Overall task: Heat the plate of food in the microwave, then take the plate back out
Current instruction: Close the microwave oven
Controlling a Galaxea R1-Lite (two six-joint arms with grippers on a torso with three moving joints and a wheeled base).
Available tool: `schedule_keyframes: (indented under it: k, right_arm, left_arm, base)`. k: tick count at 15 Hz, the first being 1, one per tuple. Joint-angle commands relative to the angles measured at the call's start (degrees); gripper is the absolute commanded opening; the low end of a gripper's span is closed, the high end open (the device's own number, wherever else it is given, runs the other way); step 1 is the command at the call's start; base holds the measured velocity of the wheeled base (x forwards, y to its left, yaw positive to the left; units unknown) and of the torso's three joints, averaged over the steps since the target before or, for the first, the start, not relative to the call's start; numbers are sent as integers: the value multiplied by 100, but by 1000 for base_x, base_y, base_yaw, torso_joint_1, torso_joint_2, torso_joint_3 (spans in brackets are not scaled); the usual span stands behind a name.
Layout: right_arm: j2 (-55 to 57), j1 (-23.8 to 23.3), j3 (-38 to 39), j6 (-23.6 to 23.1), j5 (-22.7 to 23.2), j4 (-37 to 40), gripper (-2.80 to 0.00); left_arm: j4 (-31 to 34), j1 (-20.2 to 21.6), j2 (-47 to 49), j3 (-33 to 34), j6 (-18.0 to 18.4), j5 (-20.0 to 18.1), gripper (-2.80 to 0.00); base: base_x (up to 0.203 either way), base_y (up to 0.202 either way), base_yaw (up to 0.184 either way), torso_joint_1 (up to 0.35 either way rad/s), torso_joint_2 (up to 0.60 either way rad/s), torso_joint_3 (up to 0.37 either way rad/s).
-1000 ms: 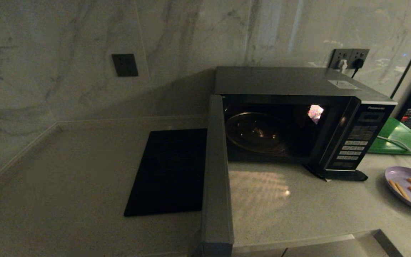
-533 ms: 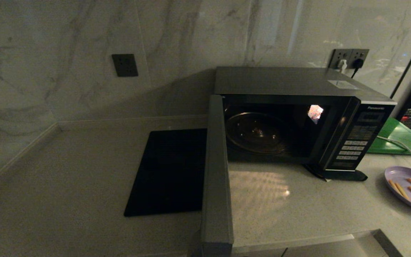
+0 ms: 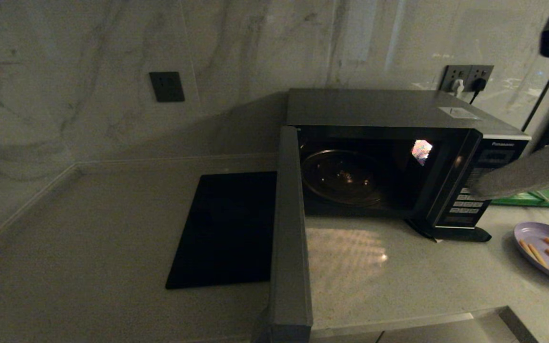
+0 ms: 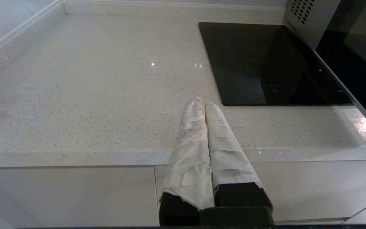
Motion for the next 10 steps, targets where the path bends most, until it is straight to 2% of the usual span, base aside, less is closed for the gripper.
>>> schedule_keyframes:
  k: [1,6,10]
  right_arm:
    - [767,440,-40,-73,26,-251,-280]
    - [1021,1068,-42,-2,5,-1943,-280]
    - [1255,1707,-38,657,-44,-2499,-280]
  left_arm:
    - [-4,2,9,0,-5,5,-280]
    - [-4,2,1,0,-5,5,-280]
    - [-4,2,3,0,-5,5,-280]
  base:
    - [0,0,0,0,0,0]
    - [0,0,0,0,0,0]
    - [0,0,0,0,0,0]
